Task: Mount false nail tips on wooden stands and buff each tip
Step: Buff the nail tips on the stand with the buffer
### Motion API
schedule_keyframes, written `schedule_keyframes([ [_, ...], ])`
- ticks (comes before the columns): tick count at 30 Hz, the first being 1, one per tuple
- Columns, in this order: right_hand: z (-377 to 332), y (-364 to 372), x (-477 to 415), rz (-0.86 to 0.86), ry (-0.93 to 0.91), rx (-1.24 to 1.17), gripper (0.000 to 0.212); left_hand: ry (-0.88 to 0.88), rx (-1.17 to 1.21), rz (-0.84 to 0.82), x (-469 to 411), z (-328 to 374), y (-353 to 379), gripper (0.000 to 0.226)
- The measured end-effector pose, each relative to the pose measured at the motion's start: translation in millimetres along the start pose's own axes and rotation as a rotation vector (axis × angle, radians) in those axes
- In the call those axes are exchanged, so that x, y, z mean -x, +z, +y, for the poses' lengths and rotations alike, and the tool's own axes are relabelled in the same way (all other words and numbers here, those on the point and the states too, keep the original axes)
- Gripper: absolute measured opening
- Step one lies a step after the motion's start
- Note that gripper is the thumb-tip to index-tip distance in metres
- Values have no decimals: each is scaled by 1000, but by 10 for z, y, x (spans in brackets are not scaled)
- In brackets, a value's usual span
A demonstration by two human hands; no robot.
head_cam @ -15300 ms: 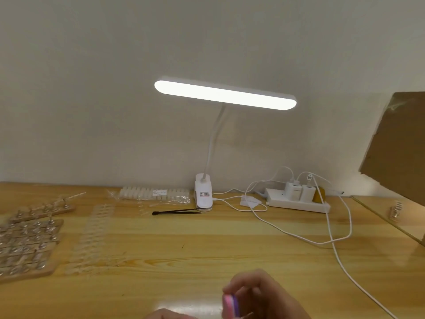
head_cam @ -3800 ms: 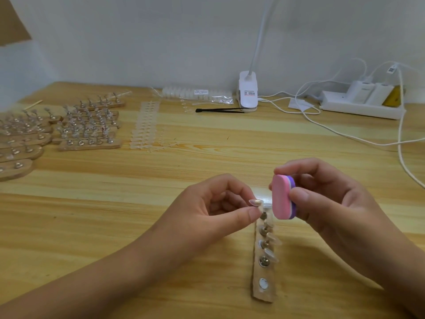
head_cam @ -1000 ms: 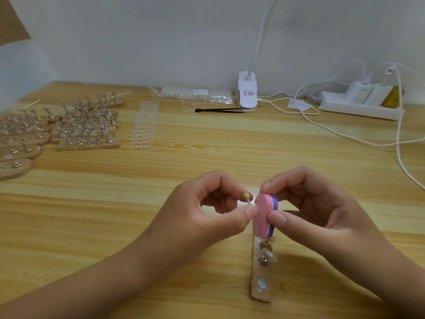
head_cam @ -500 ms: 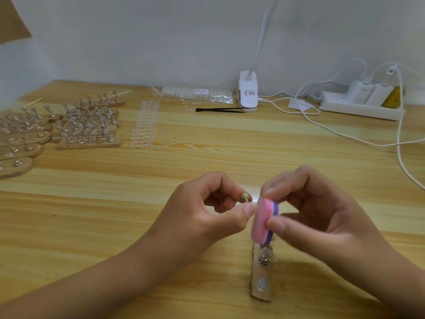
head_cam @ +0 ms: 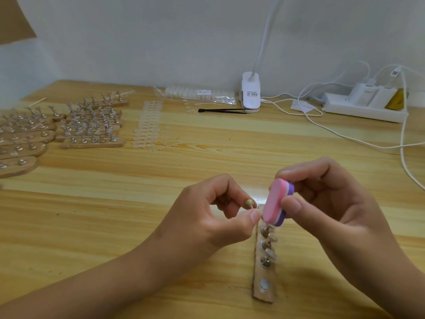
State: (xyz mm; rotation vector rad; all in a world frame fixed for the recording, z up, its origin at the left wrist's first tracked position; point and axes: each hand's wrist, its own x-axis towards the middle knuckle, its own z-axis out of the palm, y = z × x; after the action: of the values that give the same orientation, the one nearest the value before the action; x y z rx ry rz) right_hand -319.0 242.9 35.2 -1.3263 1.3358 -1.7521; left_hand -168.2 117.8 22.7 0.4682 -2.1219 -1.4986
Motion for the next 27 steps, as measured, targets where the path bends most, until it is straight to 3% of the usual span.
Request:
schedule_keyframes([
  [9,-9,-40,16,-170,56,53,24,-4,97,-17,-23,-20,14,14],
  [16,19,-24,3,-56,8,35,26,6,-21,-36,21,-41,32,16],
  [21,74,-6,43,-182,33,85,22,-20,124,10,-48,-45,-4,15],
  [27,53,-5,33,-60,-62,82,24,-9,24,5,-27,-58,-5,18],
])
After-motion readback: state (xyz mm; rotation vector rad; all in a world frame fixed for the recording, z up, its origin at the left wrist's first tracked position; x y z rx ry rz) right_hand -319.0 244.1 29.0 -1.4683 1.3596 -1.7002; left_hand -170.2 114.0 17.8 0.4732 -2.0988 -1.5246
